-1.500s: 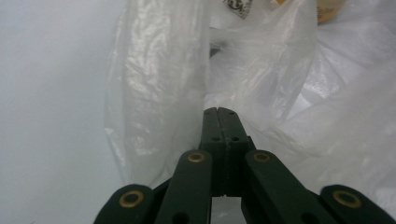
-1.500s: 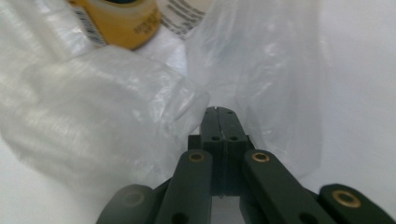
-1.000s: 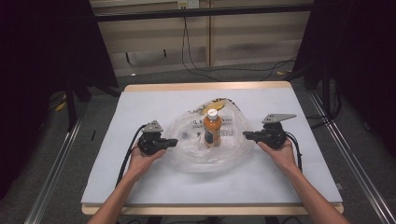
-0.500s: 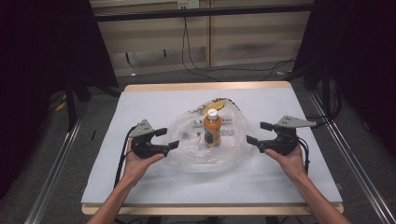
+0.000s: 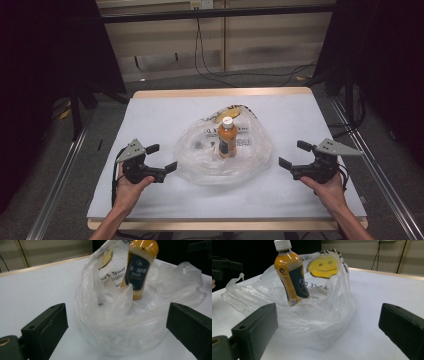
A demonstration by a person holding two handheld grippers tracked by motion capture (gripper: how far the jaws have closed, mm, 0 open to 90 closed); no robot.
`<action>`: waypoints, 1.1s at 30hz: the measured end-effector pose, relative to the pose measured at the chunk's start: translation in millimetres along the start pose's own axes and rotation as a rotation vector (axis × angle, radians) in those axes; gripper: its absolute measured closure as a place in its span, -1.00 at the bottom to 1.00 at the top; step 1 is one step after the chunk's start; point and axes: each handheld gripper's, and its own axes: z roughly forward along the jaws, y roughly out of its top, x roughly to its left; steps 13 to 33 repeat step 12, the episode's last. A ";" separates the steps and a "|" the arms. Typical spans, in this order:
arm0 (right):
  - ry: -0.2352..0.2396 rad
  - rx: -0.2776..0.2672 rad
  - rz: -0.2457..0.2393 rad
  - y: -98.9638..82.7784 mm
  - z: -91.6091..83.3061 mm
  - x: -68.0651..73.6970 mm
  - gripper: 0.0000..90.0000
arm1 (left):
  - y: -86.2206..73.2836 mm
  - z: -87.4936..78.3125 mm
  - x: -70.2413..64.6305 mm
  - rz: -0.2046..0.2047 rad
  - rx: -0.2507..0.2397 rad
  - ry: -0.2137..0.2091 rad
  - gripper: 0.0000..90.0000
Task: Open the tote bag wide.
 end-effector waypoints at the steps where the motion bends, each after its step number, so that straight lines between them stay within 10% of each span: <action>1: -0.011 -0.003 0.002 -1.9 -3.7 -0.3 -0.94 | -3.4 -3.8 -1.1 0.001 0.002 0.013 -0.94; 3: -0.024 -0.012 0.020 -4.8 -10.6 -1.7 -0.93 | -8.8 -8.5 -1.6 -0.041 0.010 0.000 -0.94; 7: -0.068 -0.007 0.008 -12.1 -20.0 -0.9 -0.88 | -15.1 -17.3 -7.2 0.007 0.002 0.063 -0.94; 12: -0.095 0.000 -0.001 -14.8 -23.3 -2.4 -0.89 | -25.2 -12.6 -6.3 0.019 0.044 0.046 -0.94; 33: -0.095 0.000 -0.001 -14.8 -23.3 -2.4 -0.89 | -25.2 -12.6 -6.3 0.019 0.044 0.046 -0.94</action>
